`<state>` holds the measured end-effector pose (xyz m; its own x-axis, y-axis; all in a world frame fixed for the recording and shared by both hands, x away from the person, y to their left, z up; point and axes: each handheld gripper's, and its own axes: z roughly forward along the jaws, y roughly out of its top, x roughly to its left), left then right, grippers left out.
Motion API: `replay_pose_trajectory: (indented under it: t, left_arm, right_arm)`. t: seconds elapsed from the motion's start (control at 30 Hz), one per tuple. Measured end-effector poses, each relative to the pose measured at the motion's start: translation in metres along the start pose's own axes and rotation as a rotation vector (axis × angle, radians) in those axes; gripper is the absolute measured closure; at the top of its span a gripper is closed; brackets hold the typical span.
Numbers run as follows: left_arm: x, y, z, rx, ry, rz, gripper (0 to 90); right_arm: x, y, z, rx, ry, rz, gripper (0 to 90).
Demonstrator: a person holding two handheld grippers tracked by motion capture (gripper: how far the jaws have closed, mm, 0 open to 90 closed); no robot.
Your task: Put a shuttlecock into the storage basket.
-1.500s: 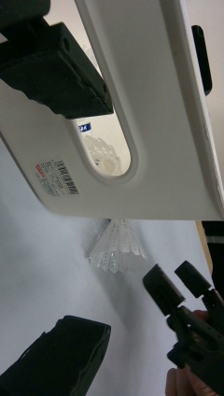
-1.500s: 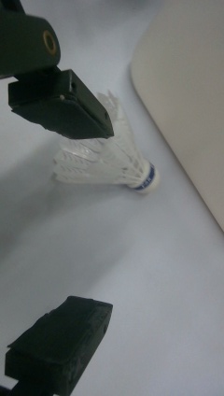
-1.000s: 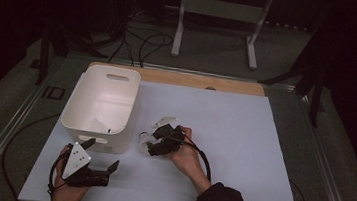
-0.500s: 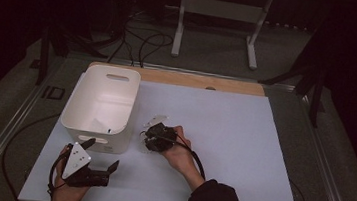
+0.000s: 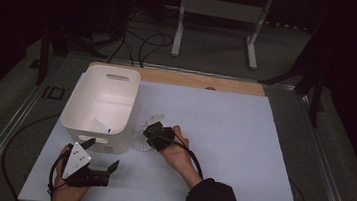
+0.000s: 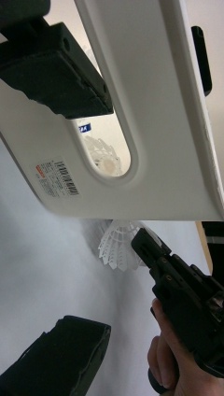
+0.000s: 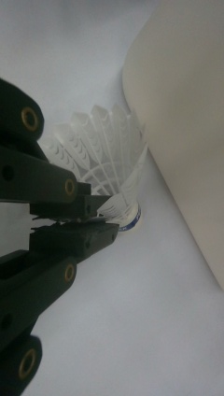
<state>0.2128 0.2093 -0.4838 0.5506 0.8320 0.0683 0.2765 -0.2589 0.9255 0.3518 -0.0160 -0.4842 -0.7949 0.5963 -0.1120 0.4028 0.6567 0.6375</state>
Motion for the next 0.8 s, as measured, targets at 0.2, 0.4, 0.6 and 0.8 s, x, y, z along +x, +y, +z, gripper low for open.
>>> replay_pose_trajectory:
  t: [0.2, 0.4, 0.6, 0.8]
  left_arm:
    - [0.0, 0.0, 0.0002, 0.0, 0.001, -0.001, 0.0]
    - [0.0, 0.0, 0.0003, -0.001, 0.001, -0.001, 0.0]
    - [0.0, 0.0, 0.0002, 0.0, 0.0, -0.001, 0.0]
    - [-0.0001, 0.0, 0.0002, -0.001, -0.001, -0.001, 0.0]
  right_arm:
    - [0.0005, 0.0012, 0.0006, -0.002, 0.004, -0.002, 89.2]
    - [0.0008, 0.0017, 0.0009, -0.001, 0.001, -0.001, 89.3]
    - [-0.0001, 0.0015, -0.0003, -0.004, -0.003, 0.009, 89.2]
    - [-0.0015, 0.0016, -0.0029, -0.005, -0.014, 0.03, 89.2]
